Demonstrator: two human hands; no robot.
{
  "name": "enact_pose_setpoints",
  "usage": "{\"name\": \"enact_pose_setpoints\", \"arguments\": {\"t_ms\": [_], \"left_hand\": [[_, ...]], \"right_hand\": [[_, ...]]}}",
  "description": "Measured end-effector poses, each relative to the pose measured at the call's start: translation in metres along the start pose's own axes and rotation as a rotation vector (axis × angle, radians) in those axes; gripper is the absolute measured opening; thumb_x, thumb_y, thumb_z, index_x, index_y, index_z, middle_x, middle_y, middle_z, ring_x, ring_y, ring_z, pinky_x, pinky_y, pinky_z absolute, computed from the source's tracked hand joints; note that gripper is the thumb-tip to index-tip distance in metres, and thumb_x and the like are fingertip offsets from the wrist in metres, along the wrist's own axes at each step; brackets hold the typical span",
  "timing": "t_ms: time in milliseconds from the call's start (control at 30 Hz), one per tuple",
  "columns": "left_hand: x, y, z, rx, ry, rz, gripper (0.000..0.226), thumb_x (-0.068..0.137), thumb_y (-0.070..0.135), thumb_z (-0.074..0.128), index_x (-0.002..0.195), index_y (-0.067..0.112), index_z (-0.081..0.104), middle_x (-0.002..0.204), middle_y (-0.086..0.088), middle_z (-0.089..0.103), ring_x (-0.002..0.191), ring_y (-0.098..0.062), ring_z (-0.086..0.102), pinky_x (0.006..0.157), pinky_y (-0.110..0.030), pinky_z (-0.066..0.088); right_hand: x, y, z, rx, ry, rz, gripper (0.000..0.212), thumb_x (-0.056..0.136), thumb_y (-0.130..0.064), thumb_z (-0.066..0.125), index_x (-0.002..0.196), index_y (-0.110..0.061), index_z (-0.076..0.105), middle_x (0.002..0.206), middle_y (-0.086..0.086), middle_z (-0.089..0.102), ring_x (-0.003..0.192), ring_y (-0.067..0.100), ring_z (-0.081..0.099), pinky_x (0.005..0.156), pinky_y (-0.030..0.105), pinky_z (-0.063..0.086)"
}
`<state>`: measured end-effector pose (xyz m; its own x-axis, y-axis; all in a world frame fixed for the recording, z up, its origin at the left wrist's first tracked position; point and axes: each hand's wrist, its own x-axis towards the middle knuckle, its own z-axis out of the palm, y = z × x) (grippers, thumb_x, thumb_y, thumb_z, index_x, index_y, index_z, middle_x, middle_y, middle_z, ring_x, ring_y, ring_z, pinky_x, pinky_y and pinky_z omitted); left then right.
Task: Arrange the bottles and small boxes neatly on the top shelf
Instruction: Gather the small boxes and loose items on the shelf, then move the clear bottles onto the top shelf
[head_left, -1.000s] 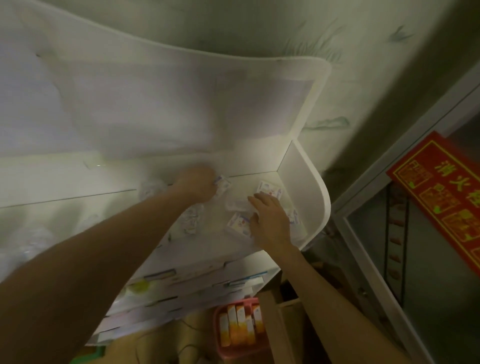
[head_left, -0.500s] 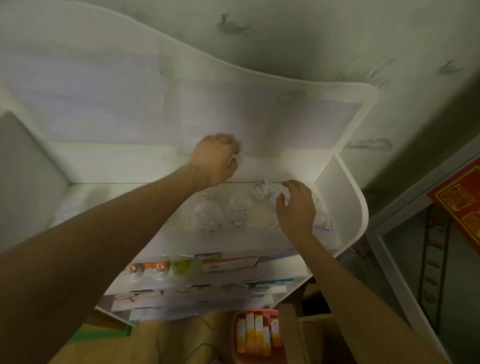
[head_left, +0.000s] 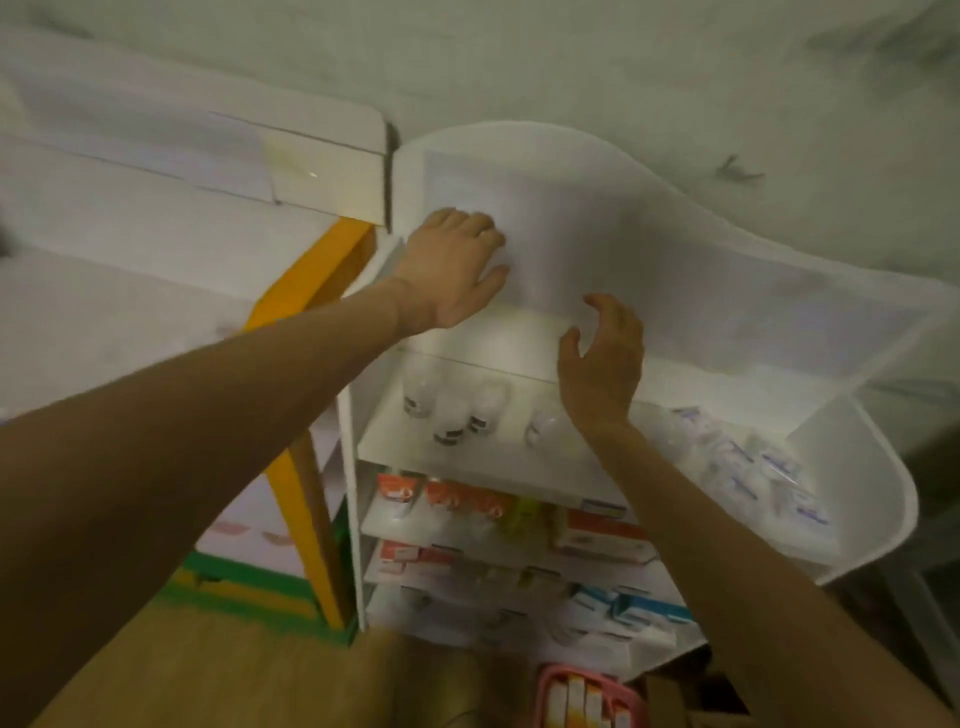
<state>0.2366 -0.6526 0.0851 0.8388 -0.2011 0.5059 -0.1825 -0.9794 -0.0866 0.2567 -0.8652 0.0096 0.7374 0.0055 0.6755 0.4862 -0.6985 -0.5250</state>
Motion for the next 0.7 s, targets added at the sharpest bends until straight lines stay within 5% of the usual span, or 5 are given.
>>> {"name": "enact_pose_setpoints", "arguments": {"t_ms": [200,367,500,700], "left_hand": [[-0.105,-0.123,-0.078,0.079,0.051,-0.216,0.054,0.099,0.049,0.034,0.128,0.011,0.059,0.132,-0.012,0.056,0.118,-0.034,0.054,0.105,-0.042,0.036],[-0.197,-0.2,-0.104,0.141,-0.054,-0.41,0.054,0.1,0.046,0.039,0.133,0.006,0.052,0.136,-0.017,0.051,0.119,-0.037,0.052,0.101,-0.046,0.04],[-0.254,-0.245,-0.103,0.244,-0.301,-0.478,0.061,0.095,0.045,0.05,0.14,0.006,0.04,0.146,-0.018,0.04,0.128,-0.036,0.044,0.104,-0.047,0.039],[-0.302,-0.278,-0.071,0.094,-0.565,-0.625,0.076,0.093,0.05,0.056,0.15,0.011,0.025,0.157,-0.014,0.021,0.134,-0.034,0.039,0.105,-0.046,0.042]], "right_hand": [[-0.038,-0.156,0.041,0.177,-0.014,-0.164,0.038,0.086,-0.009,0.059,0.124,-0.014,0.059,0.128,0.004,0.059,0.123,0.021,0.049,0.107,0.027,0.036],[-0.071,-0.245,0.076,0.28,-0.119,-0.359,0.036,0.09,-0.007,0.056,0.125,-0.013,0.058,0.13,0.004,0.058,0.126,0.022,0.049,0.107,0.039,0.042],[-0.105,-0.29,0.104,0.218,-0.336,-0.652,0.041,0.091,-0.011,0.055,0.131,-0.013,0.054,0.134,0.003,0.055,0.125,0.019,0.048,0.104,0.03,0.04],[-0.108,-0.322,0.176,-0.036,-0.77,-0.509,0.054,0.094,-0.02,0.055,0.144,-0.015,0.037,0.142,0.007,0.042,0.126,0.025,0.044,0.091,0.035,0.046]]}}
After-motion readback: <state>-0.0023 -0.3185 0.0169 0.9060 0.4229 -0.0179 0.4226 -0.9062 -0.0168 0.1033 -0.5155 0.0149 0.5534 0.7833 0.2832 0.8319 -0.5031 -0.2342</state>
